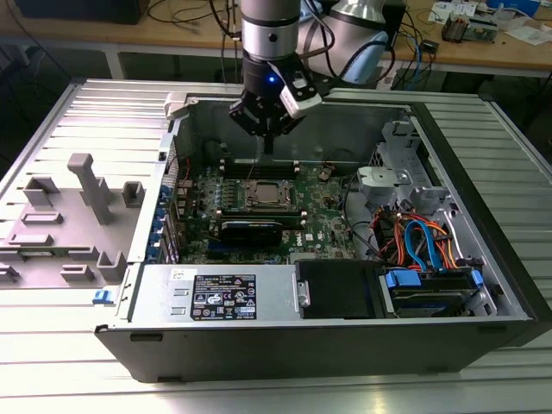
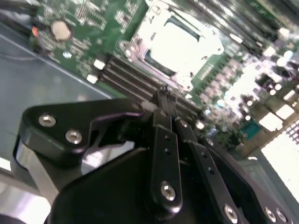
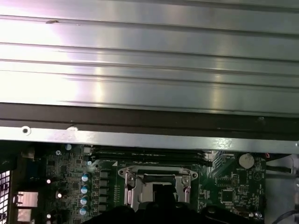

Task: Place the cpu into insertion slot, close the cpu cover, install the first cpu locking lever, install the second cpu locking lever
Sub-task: 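Install the first cpu locking lever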

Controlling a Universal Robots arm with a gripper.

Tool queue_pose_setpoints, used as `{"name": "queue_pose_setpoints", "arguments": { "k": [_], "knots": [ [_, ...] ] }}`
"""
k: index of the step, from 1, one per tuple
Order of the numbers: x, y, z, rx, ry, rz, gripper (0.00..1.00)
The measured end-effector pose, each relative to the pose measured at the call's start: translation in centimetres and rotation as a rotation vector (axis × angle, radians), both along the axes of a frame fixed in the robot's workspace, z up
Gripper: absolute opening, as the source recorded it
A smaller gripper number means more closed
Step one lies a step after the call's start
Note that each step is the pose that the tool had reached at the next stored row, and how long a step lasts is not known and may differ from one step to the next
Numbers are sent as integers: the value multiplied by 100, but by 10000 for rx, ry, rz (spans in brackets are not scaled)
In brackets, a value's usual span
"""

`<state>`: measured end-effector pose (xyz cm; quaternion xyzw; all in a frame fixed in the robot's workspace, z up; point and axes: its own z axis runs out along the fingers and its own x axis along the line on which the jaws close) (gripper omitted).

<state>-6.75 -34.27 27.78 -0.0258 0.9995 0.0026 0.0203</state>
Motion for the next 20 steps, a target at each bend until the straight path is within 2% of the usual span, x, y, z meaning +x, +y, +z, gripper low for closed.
{"name": "queue_pose_setpoints", "arguments": {
  "k": [3, 5, 9, 20],
  "knots": [
    [13, 0, -65, 2, 7, -1, 11],
    [1, -2, -80, 6, 11, 20, 11],
    [-194, -2, -84, 59, 12, 67, 11],
    [-390, -18, -88, 131, 12, 100, 11]
  ]
}}
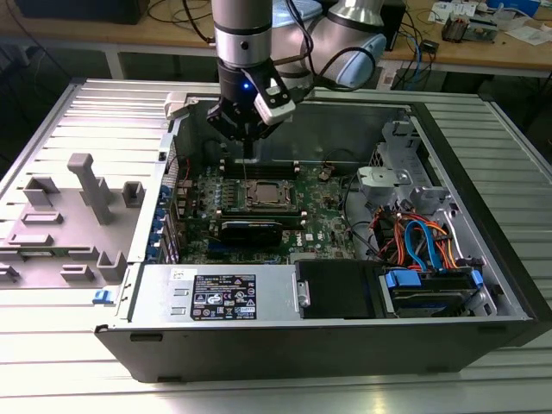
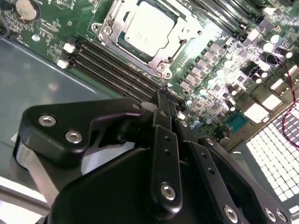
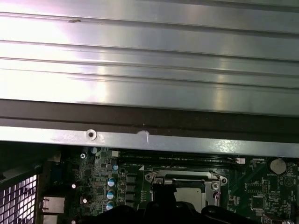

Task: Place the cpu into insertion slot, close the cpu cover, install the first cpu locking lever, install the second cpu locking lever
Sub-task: 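Install the first cpu locking lever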

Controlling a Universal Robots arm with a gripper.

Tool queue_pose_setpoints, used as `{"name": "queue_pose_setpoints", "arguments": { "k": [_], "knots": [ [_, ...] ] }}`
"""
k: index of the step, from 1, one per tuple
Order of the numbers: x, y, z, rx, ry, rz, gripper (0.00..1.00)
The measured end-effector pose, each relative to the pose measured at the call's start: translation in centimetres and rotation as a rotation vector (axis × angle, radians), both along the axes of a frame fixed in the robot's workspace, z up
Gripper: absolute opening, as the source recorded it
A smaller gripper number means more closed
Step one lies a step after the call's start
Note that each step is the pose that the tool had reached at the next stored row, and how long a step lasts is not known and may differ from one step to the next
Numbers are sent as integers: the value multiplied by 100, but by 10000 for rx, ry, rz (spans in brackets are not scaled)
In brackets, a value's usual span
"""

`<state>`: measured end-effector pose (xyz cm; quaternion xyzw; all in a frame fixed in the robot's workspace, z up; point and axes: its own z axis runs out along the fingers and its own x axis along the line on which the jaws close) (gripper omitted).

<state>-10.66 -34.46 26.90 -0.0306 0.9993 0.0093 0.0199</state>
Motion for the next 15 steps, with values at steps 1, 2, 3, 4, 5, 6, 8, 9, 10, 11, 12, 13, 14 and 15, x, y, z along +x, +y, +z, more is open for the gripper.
{"name": "queue_pose_setpoints", "arguments": {
  "k": [1, 2, 3, 4, 5, 6, 8, 9, 10, 11, 12, 13, 14, 15],
  "knots": [
    [-27, 0, -3, 2, -1, 0, 11],
    [-40, 1, -6, 3, -2, 0, 11],
    [-46, 1, -9, 5, -3, -1, 11],
    [-50, 0, -10, 2, -1, -1, 11],
    [-64, 0, -16, 3, -1, 0, 11],
    [-73, 0, -19, 3, -1, 0, 11],
    [-99, 0, -26, 4, -2, 0, 11],
    [-107, 0, -29, 3, -1, 0, 11],
    [-107, 0, -30, 1, 1, 1, 11],
    [-108, -2, -34, 2, 0, 1, 11],
    [-107, -3, -39, 4, -1, 0, 11],
    [-100, -3, -45, 3, 3, 1, 11],
    [-80, -3, -50, 2, 14, 0, 11],
    [-60, -3, -55, 3, 26, -2, 11]
  ]
}}
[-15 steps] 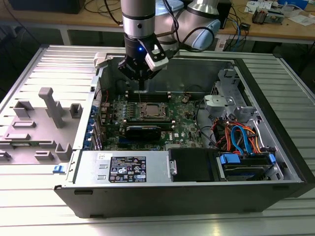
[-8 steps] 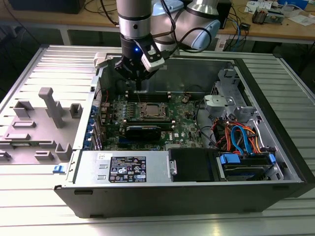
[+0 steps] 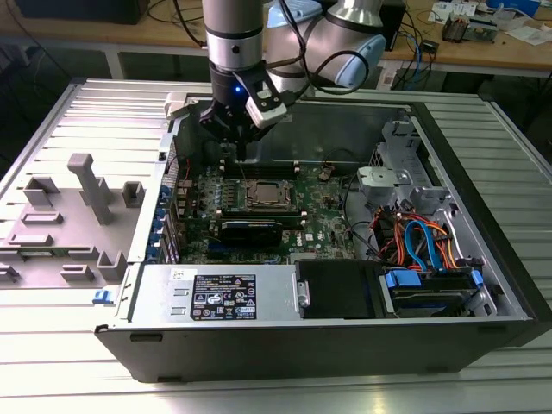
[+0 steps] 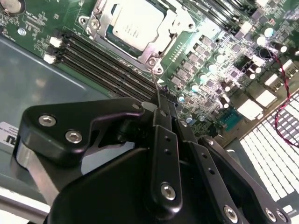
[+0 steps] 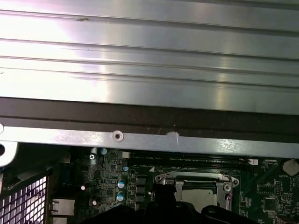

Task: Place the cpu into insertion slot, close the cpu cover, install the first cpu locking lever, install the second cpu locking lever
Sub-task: 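Install the first cpu locking lever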

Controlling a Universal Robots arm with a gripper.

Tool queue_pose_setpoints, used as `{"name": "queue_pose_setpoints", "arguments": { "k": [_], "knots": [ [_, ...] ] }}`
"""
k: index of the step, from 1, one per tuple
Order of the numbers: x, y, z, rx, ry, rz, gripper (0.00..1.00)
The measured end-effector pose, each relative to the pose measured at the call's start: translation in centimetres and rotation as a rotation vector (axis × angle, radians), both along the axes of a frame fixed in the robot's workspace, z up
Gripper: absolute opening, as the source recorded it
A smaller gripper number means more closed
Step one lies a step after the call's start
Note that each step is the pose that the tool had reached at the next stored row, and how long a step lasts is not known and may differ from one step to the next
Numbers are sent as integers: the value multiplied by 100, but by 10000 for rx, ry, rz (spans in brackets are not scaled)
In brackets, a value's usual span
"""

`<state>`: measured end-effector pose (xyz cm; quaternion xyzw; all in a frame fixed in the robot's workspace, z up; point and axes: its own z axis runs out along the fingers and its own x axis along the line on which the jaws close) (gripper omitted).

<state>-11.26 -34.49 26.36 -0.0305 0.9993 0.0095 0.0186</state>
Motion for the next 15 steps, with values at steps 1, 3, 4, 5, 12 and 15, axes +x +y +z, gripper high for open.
{"name": "queue_pose_setpoints", "arguments": {
  "k": [1, 3, 4, 5, 12, 15],
  "knots": [
    [21, 0, -5, -1, 8, 0, 11],
    [99, -1, -20, -1, 46, 2, 11],
    [111, -4, -24, 1, 58, 1, 11],
    [120, -10, -28, -1, 66, 1, 11],
    [128, -100, -86, 2, 82, 1, 11],
    [128, -117, -133, -1, 84, 2, 11]
  ]
}}
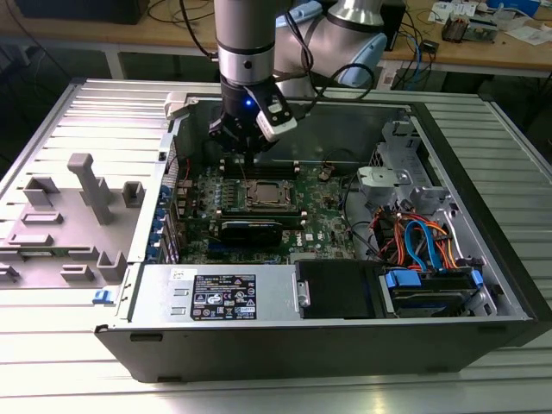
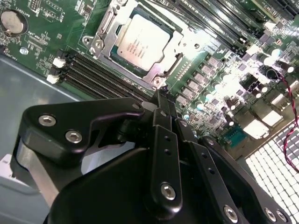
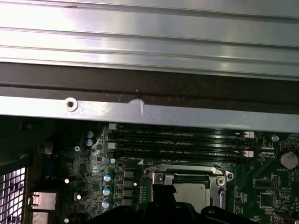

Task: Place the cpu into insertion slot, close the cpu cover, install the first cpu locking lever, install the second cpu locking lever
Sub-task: 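Install the first cpu locking lever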

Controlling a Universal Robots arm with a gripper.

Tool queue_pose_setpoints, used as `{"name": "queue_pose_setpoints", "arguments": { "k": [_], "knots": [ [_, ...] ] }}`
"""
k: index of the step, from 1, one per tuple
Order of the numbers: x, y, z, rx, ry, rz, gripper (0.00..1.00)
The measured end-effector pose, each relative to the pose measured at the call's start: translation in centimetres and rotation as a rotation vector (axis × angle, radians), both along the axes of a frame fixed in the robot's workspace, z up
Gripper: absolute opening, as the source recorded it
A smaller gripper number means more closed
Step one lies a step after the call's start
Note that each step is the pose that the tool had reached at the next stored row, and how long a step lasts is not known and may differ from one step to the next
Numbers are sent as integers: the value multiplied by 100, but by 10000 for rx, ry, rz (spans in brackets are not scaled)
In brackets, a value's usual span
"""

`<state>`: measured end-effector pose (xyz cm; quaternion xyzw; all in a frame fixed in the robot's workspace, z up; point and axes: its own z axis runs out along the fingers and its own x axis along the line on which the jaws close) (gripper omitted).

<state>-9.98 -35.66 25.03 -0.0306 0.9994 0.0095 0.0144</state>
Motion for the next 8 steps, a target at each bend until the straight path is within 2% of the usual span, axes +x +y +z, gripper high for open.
{"name": "queue_pose_setpoints", "arguments": {
  "k": [5, 8],
  "knots": [
    [0, -17, -55, 0, 3, 0, 11],
    [3, -50, -73, 1, 29, -21, 11]
  ]
}}
